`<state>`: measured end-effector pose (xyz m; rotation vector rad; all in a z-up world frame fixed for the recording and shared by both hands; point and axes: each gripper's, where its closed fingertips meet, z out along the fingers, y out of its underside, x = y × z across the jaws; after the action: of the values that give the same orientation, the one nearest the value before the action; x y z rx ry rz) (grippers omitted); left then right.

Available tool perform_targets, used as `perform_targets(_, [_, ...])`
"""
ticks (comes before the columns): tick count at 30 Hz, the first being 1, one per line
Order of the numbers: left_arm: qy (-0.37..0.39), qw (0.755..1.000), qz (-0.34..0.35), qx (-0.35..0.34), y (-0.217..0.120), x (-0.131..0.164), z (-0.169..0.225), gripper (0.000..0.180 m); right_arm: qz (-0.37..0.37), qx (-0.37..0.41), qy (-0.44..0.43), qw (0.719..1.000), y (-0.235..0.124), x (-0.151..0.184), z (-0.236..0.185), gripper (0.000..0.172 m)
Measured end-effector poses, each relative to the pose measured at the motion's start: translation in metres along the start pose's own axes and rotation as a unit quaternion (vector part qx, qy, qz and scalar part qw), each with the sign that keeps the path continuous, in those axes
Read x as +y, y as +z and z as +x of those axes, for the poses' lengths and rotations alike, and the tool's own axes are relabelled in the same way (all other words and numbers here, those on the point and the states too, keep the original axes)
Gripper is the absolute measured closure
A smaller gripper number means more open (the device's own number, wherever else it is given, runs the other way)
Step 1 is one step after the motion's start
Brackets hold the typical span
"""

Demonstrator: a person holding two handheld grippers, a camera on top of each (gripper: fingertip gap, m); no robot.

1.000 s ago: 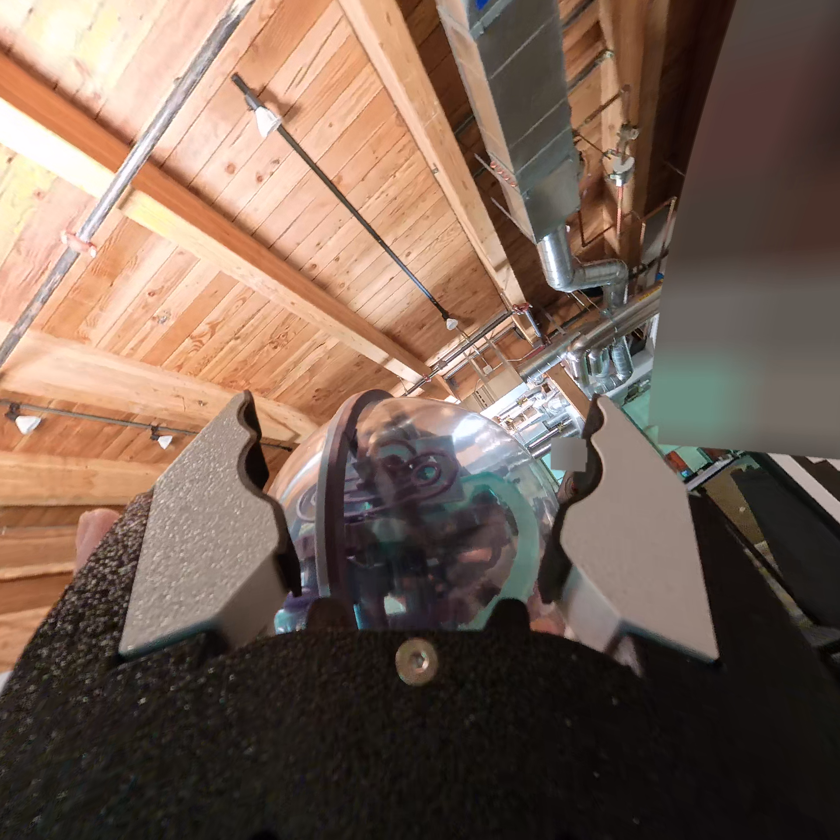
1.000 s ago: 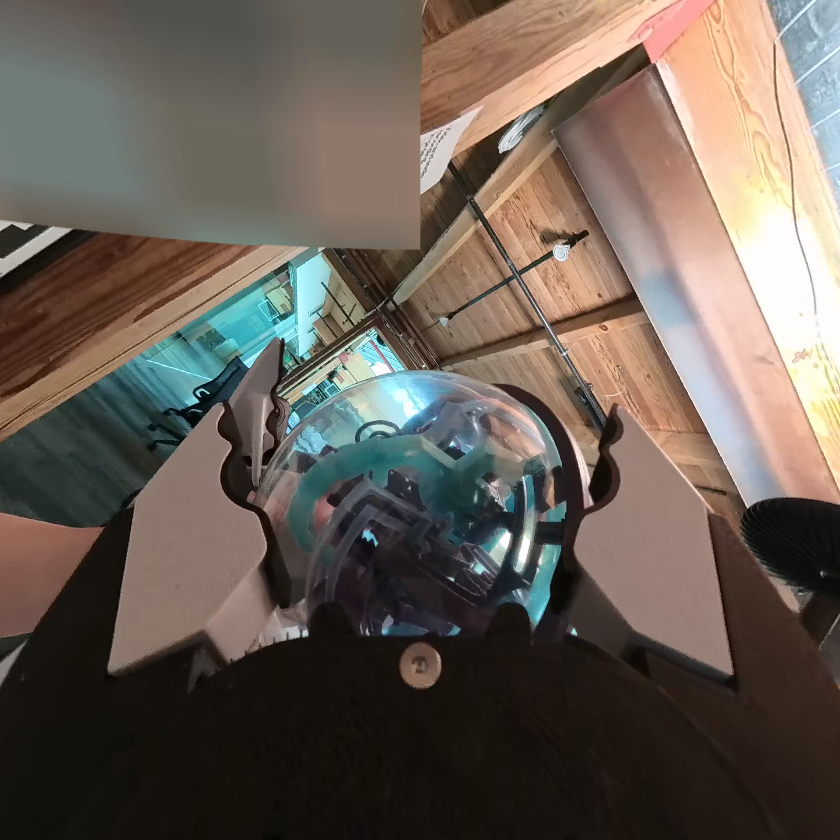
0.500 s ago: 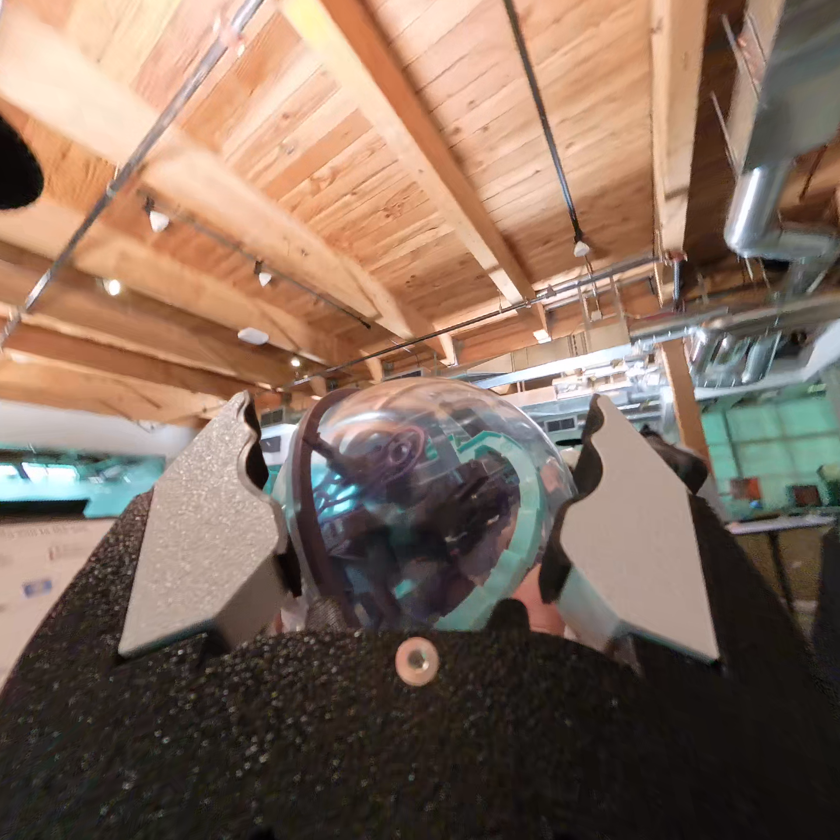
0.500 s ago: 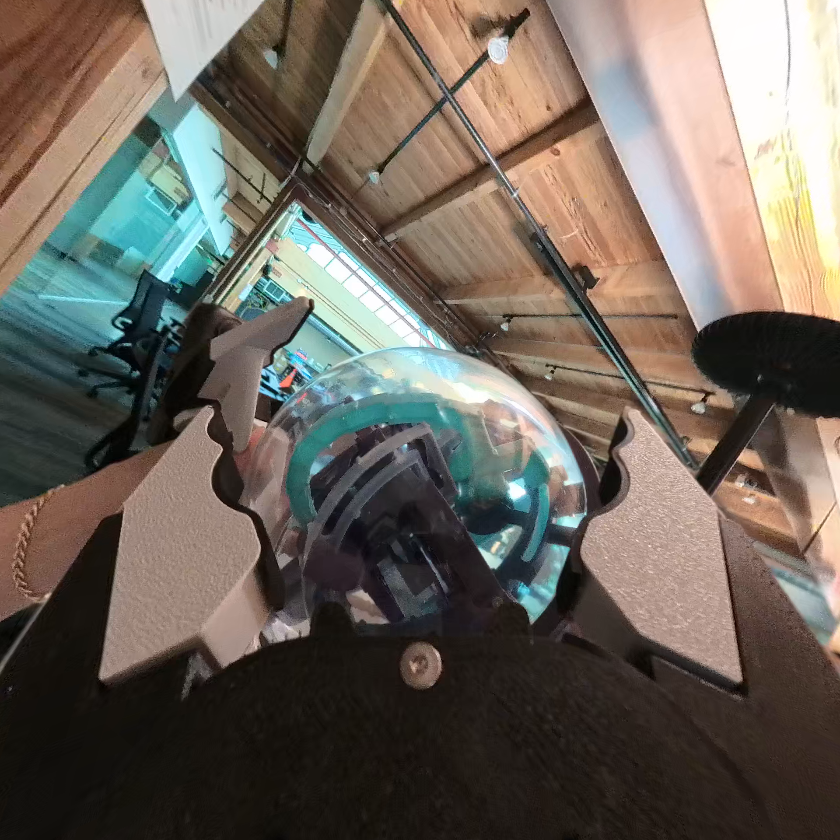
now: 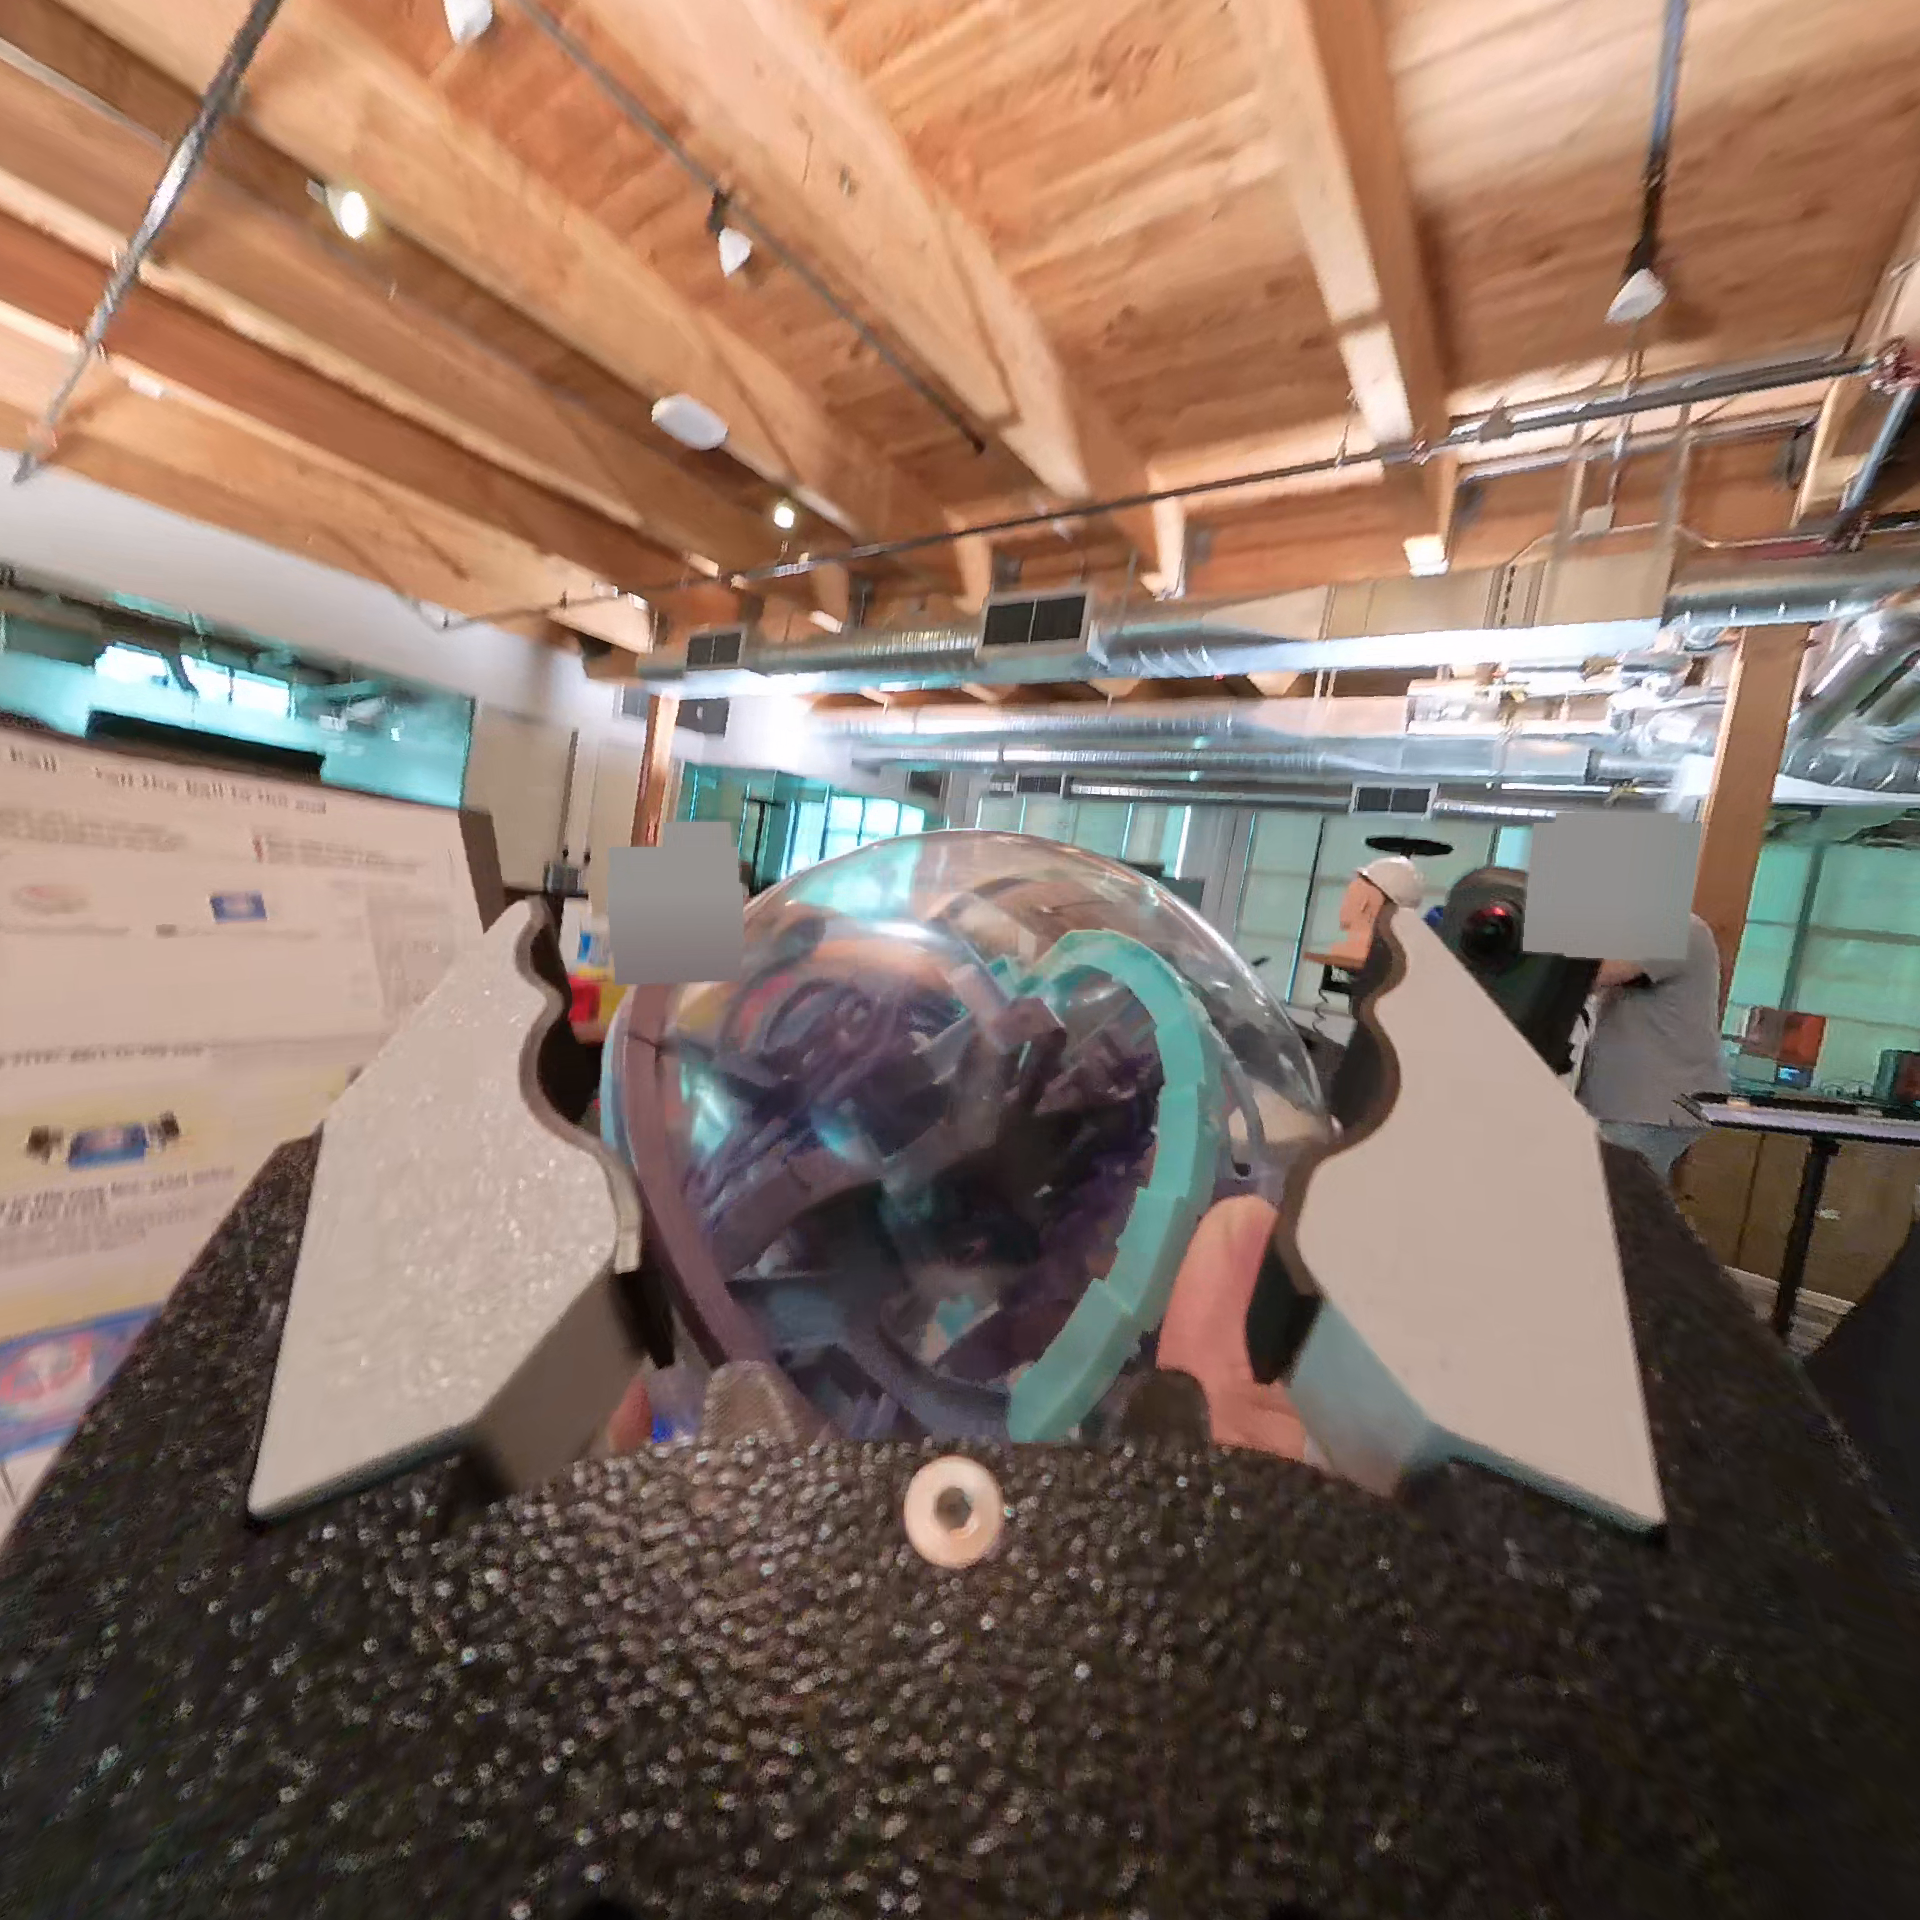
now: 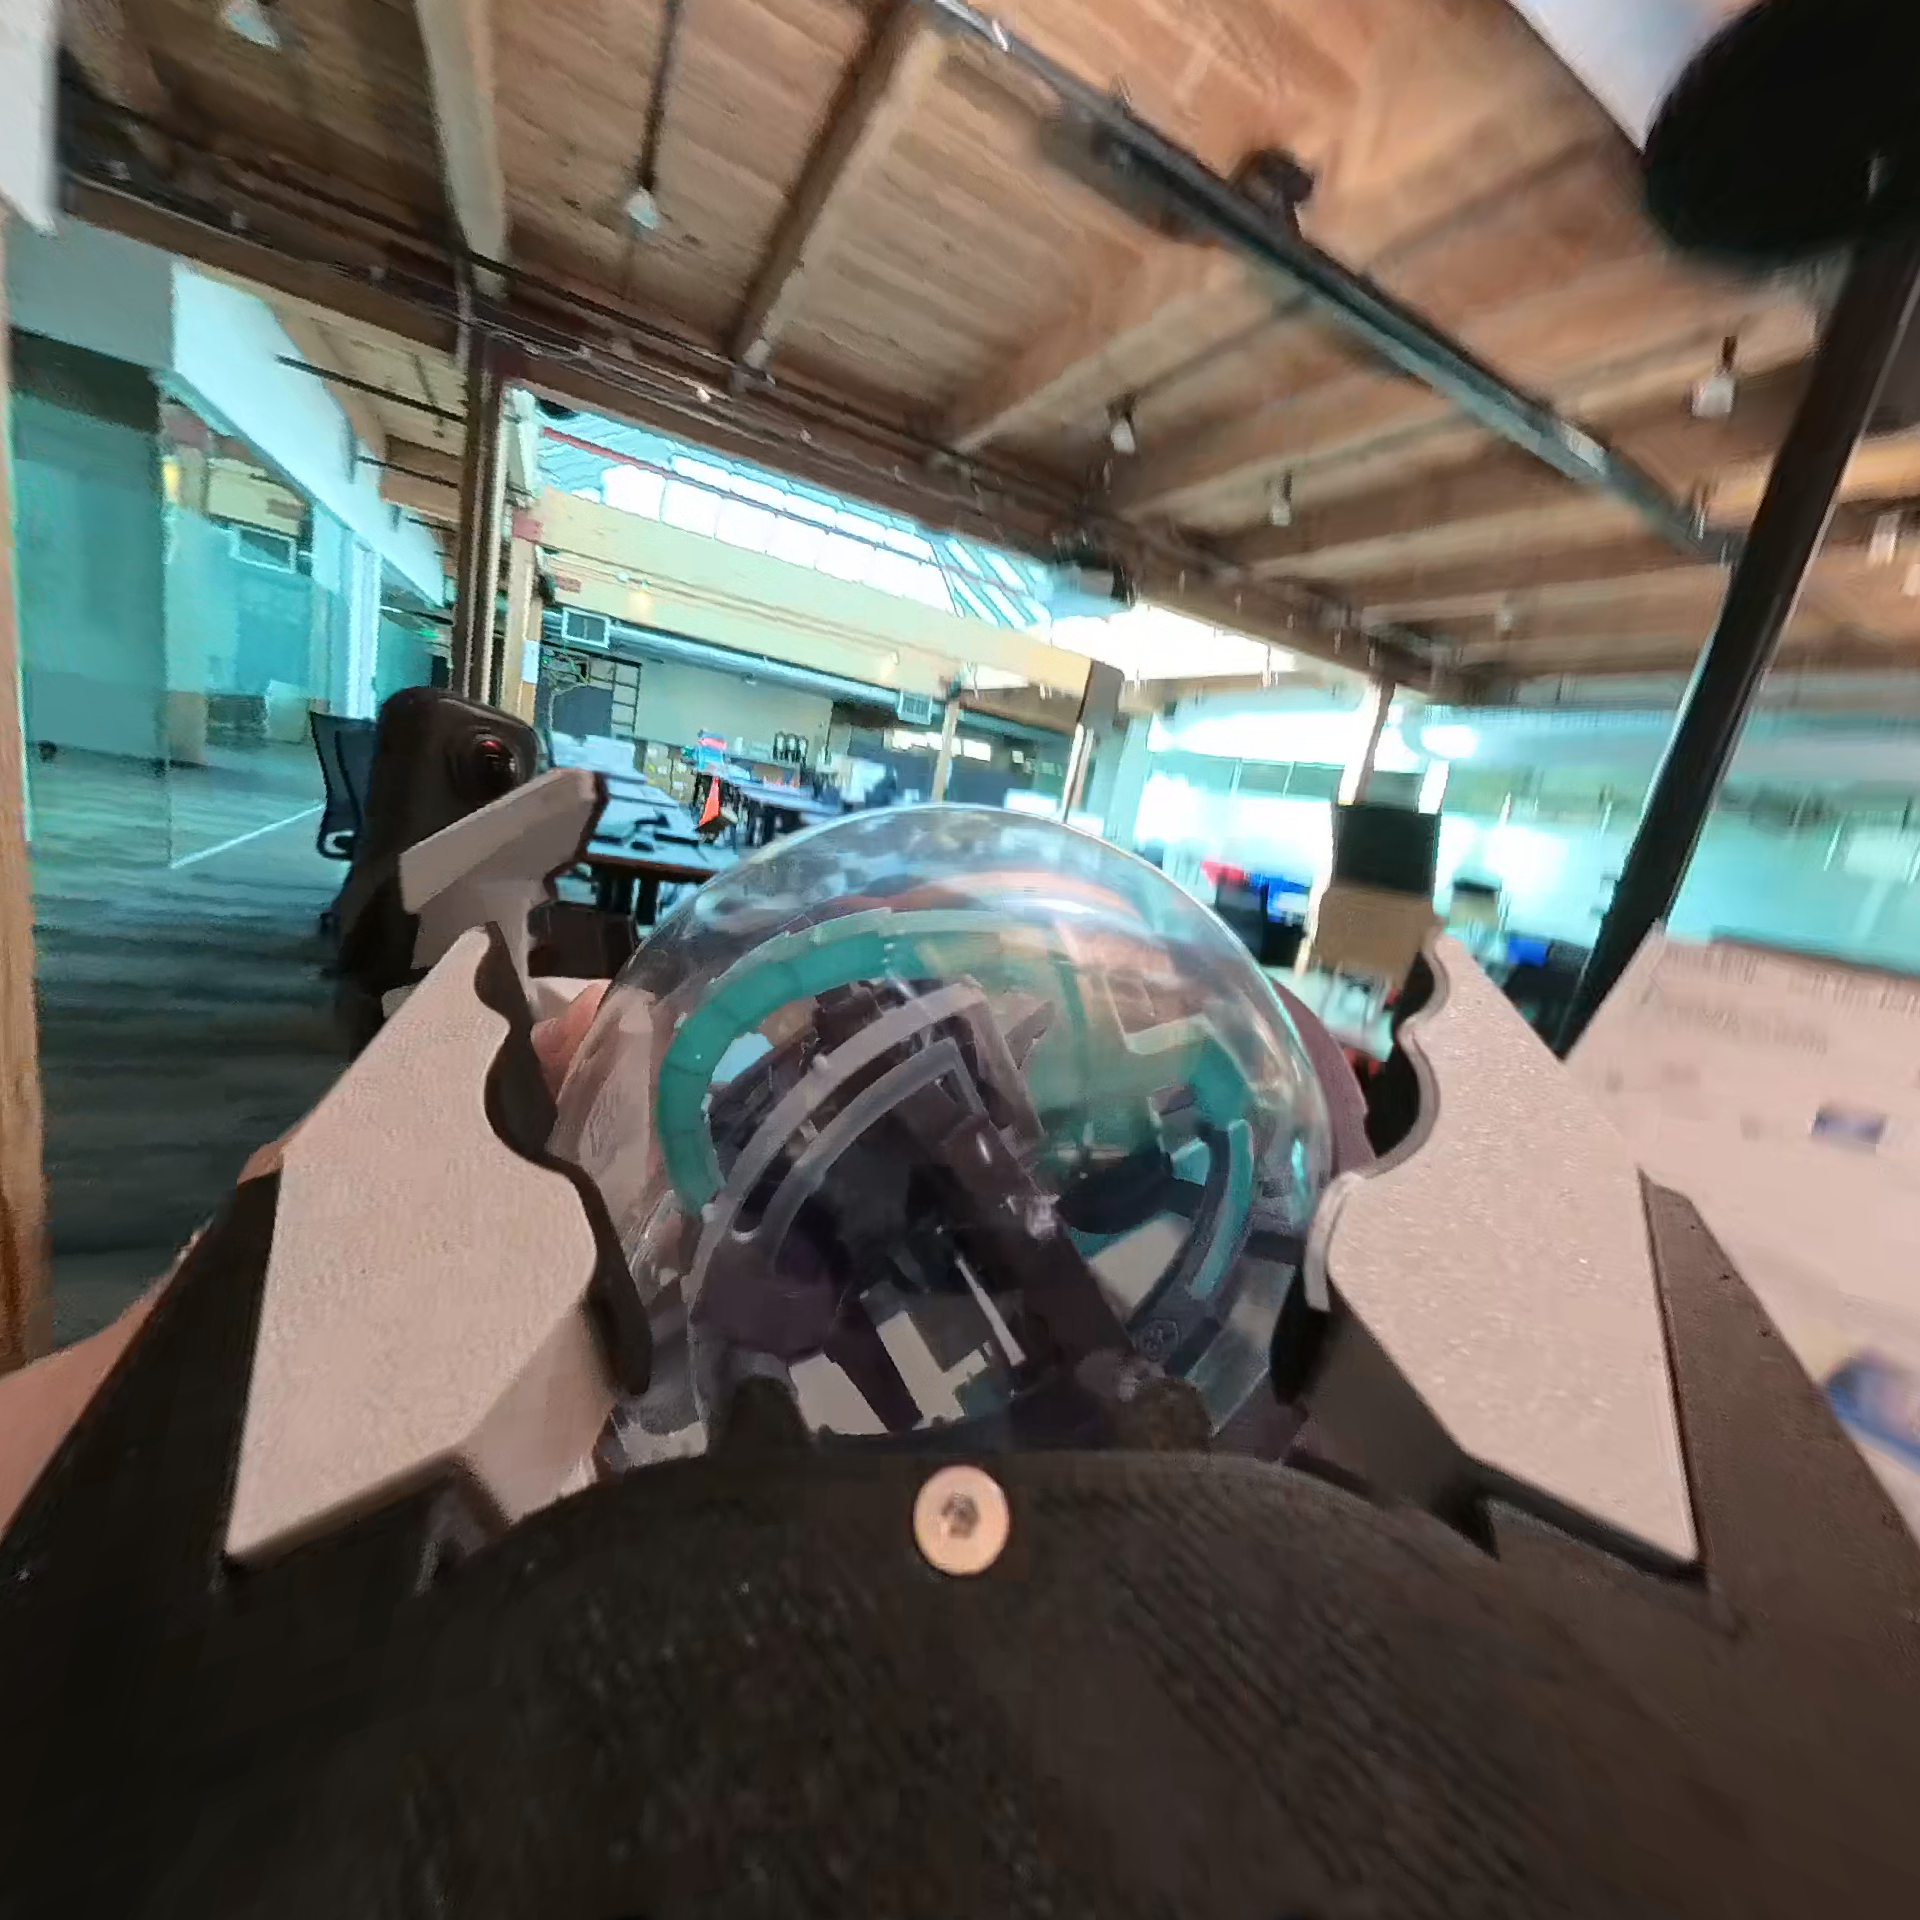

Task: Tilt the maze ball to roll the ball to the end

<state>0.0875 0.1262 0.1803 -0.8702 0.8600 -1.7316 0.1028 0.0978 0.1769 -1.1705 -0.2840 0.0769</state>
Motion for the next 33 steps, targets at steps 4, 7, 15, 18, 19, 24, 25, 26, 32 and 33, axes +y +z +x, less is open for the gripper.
perform_targets(4, [-0.057,0.996,-0.070,-0.015,-0.005,0.038,-0.016,0.033,-0.077,0.028,0.071,0.994,-0.002,0.038,0.008,0.015])
perform_targets(7, [-0.094,0.987,-0.126,-0.029,-0.012,0.069,-0.027,0.025,-0.123,0.033,0.126,0.984,-0.006,0.068,0.011,0.015])
perform_targets(15, [-0.154,0.962,-0.220,-0.058,-0.036,0.136,-0.055,0.023,-0.177,0.037,0.225,0.957,-0.020,0.144,0.013,0.014])
perform_targets(18, [-0.177,0.956,-0.226,-0.051,-0.045,0.156,-0.058,0.024,-0.164,0.037,0.219,0.961,-0.026,0.161,0.012,0.015])
perform_targets(19, [-0.177,0.958,-0.220,-0.045,-0.048,0.161,-0.058,0.024,-0.156,0.029,0.203,0.966,-0.029,0.165,0.009,0.015])
perform_targets(24, [-0.164,0.956,-0.241,-0.020,-0.083,0.218,-0.055,0.024,-0.193,-0.013,0.173,0.966,-0.060,0.230,-0.018,0.015])
perform_targets(25, [-0.165,0.951,-0.259,-0.021,-0.090,0.234,-0.056,0.024,-0.208,-0.013,0.184,0.961,-0.067,0.247,-0.022,0.015])
perform_targets(26, [-0.169,0.946,-0.277,-0.025,-0.096,0.250,-0.058,0.023,-0.221,-0.011,0.197,0.955,-0.074,0.264,-0.025,0.014])
perform_targets(32, [-0.227,0.915,-0.332,-0.033,-0.120,0.311,-0.067,0.023,-0.250,0.003,0.275,0.928,-0.099,0.321,-0.029,0.015])
perform_targets(33, [-0.230,0.915,-0.329,-0.030,-0.121,0.314,-0.068,0.023,-0.252,-0.001,0.276,0.928,-0.101,0.325,-0.030,0.014])
